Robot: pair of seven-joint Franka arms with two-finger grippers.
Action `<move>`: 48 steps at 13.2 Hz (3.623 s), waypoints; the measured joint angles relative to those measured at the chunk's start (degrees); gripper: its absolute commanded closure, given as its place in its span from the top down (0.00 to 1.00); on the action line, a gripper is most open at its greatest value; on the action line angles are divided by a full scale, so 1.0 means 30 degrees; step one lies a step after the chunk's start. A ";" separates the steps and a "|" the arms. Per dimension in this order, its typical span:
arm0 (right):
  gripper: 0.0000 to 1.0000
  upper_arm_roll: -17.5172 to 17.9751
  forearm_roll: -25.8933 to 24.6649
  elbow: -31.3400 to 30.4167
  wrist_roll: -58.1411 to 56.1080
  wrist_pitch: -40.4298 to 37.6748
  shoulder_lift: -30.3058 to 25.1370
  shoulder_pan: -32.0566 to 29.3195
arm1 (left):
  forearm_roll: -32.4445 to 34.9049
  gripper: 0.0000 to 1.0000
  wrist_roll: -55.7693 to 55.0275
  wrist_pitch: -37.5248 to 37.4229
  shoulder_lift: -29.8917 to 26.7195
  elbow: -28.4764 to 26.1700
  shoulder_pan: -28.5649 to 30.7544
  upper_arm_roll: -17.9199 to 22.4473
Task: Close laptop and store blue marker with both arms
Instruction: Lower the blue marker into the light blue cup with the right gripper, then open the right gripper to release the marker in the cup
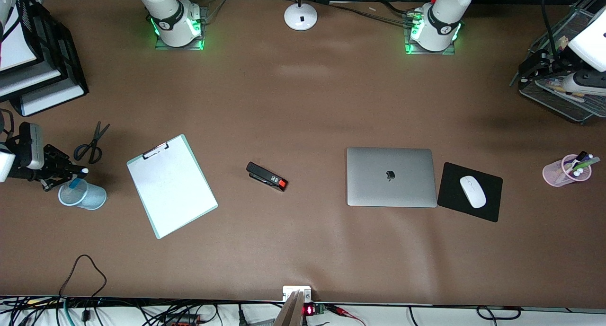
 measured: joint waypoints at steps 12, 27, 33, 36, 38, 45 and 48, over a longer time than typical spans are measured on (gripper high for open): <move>0.00 0.0158 0.2113 0.0148 -0.3009 -0.1125 0.1316 -0.1730 | -0.0537 1.00 -0.0688 0.0039 0.0117 0.0223 -0.0353 0.0053; 0.02 0.0227 0.2343 0.2687 -0.4302 -0.0937 0.4067 -0.2917 | -0.0567 1.00 -0.0541 0.1135 0.1635 0.0666 -0.0052 -0.0182; 1.00 0.0248 0.2832 0.2953 -0.3135 -0.0582 0.4475 -0.3243 | -0.0635 1.00 0.2523 0.1461 0.1623 0.0682 0.0199 -0.0180; 1.00 0.0246 0.2879 0.3282 -0.0038 -0.0603 0.4356 -0.3505 | -0.1714 1.00 0.2528 0.1383 0.1623 0.0661 0.0610 -0.0163; 1.00 0.0296 0.2835 0.3357 0.2639 -0.0702 0.3732 -0.3446 | -0.2152 1.00 0.2052 0.1193 0.1620 0.0655 0.0973 -0.0159; 1.00 0.0507 0.1690 0.2204 1.5212 -0.1107 -0.0184 -0.0940 | -0.2216 1.00 -0.2203 0.0733 0.1562 0.0655 0.0916 -0.1069; 1.00 0.0537 0.0909 0.1320 2.0693 -0.1119 -0.1672 0.0206 | -0.2055 1.00 -0.2722 0.0643 0.1560 0.0654 0.0921 -0.1225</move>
